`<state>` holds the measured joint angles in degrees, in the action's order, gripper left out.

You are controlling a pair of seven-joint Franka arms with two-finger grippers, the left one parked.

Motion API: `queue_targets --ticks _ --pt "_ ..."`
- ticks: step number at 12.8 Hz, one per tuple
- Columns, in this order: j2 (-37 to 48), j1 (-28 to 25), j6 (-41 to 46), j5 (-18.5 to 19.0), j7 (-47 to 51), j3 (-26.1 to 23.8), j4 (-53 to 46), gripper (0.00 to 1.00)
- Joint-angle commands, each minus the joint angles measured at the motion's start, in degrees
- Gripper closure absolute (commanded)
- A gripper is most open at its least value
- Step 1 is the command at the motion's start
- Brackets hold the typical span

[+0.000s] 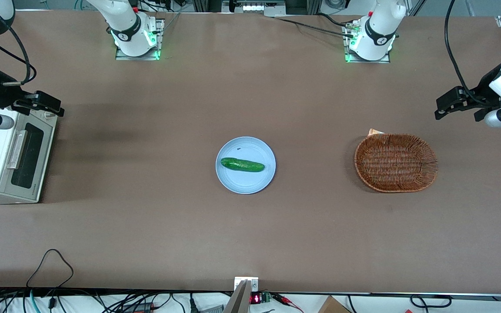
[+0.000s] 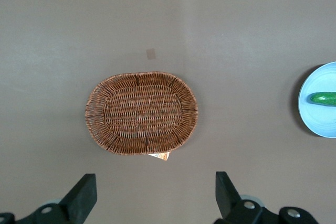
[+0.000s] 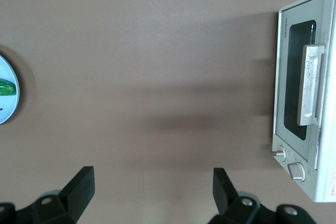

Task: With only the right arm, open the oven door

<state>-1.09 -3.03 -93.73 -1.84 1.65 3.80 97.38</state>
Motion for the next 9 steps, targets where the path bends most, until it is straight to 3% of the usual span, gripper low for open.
queue_targets --ticks 1,6,7,8,9 --pt "0.4 0.6 1.0 -0.2 -0.3 -0.3 -0.6 0.00" --pt "0.3 0.6 0.9 -0.2 -0.2 -0.3 -0.6 0.01" --pt "0.1 0.5 0.9 -0.2 -0.2 -0.3 -0.6 0.08" --pt "0.1 0.4 0.9 -0.2 -0.2 -0.3 -0.7 0.22" --pt "0.1 0.4 0.9 -0.2 -0.2 -0.4 -0.7 0.46"
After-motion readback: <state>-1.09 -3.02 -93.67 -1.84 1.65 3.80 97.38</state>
